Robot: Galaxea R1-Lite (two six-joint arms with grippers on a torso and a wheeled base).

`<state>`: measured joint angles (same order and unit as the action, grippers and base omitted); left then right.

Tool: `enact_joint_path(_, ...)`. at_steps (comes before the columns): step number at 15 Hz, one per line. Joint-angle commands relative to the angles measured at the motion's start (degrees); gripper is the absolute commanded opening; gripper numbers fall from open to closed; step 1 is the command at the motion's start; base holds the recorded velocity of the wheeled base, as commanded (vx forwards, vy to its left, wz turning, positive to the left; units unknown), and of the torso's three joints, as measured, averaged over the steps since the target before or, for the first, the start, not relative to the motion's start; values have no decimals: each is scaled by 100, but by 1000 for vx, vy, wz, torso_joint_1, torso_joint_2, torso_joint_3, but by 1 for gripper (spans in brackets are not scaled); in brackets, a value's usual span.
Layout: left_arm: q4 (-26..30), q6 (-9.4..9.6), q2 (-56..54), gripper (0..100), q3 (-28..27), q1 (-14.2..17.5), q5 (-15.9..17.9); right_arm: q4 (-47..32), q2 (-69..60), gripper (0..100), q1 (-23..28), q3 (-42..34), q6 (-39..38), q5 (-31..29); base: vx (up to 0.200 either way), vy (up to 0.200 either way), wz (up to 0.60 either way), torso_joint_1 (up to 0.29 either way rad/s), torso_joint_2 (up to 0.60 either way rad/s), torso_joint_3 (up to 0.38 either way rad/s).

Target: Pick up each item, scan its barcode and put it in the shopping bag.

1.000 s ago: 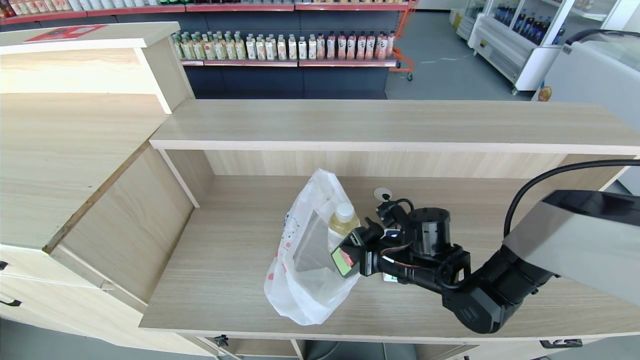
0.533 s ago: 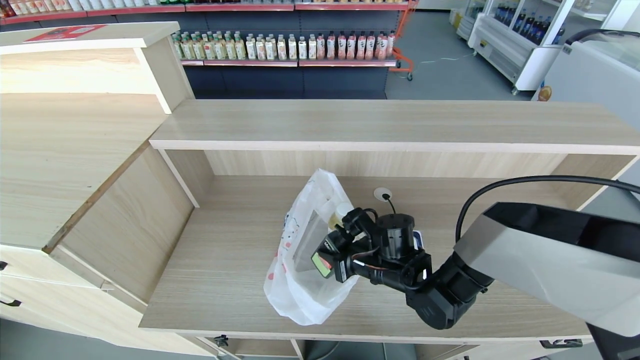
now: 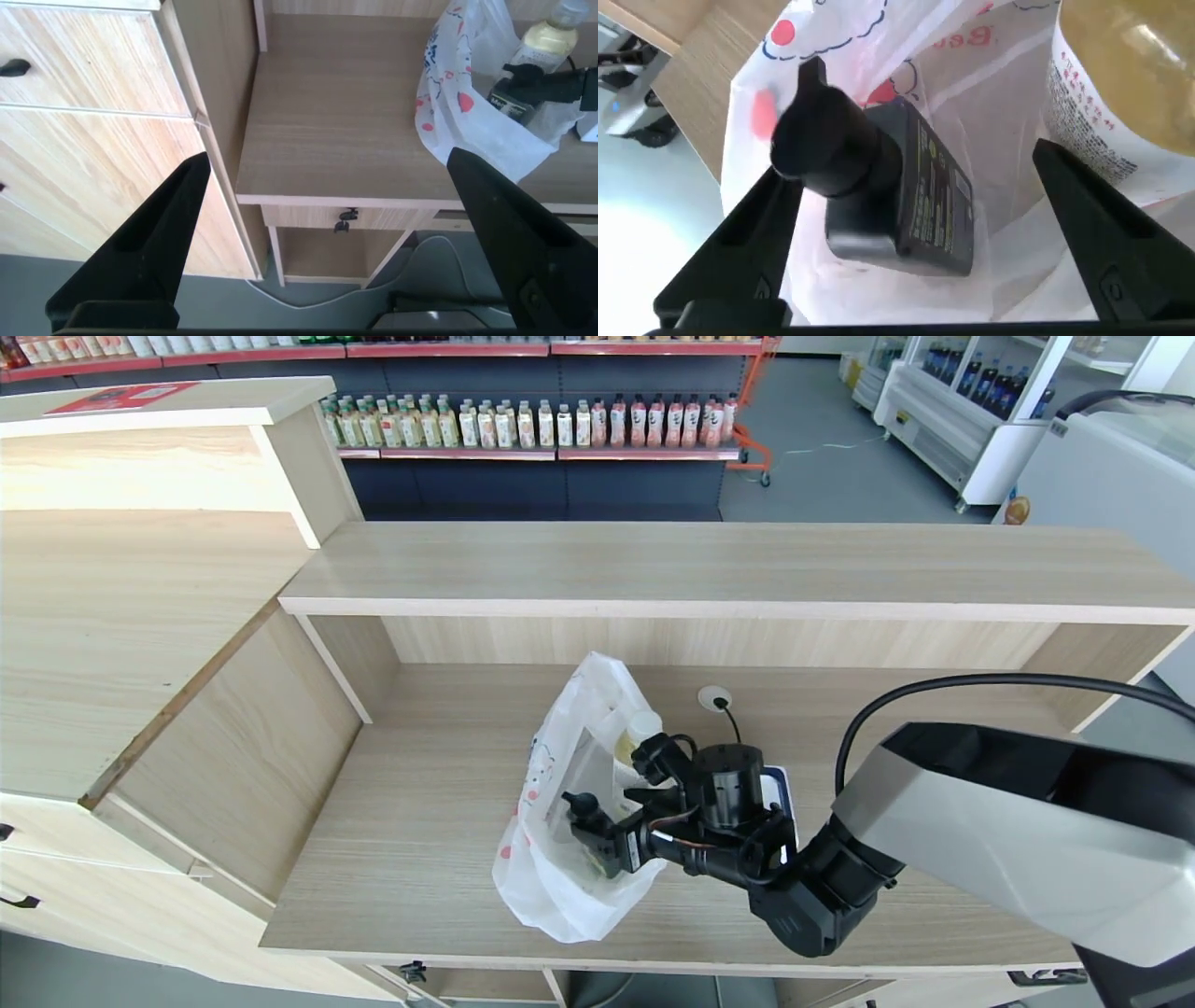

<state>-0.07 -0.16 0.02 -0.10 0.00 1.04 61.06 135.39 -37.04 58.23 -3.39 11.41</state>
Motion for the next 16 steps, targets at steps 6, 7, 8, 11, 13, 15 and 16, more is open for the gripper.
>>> enact_joint_path(6,-1,-2,-2,100,1,0,2,-402,-1304,100,258,-1218,-1753,107,0,0,0,0,0,0)
enact_joint_path(7,-1,-2,-2,100,1,0,2,-411,-1489,100,267,-1341,-1990,221,0,0,0,0,0,0)
enact_joint_path(8,-1,-2,-2,100,1,0,2,-437,-1735,100,258,-1517,-2210,274,0,0,0,0,0,0)
enact_joint_path(11,-1,-2,-2,100,1,0,2,-1079,-2737,100,364,-2062,-2482,336,0,0,0,0,0,0)
enact_joint_path(13,-1,-2,-2,100,1,0,-7,-1378,-3590,100,610,-2624,-2491,353,0,0,0,0,0,0)
enact_joint_path(15,-1,-2,-2,100,1,0,2,-1677,-4556,100,961,-3037,-2280,406,0,0,0,0,0,0)
enact_joint_path(16,-1,-2,-2,100,1,0,2,-2160,-5119,100,1278,-3116,-1779,344,0,0,0,0,0,0)
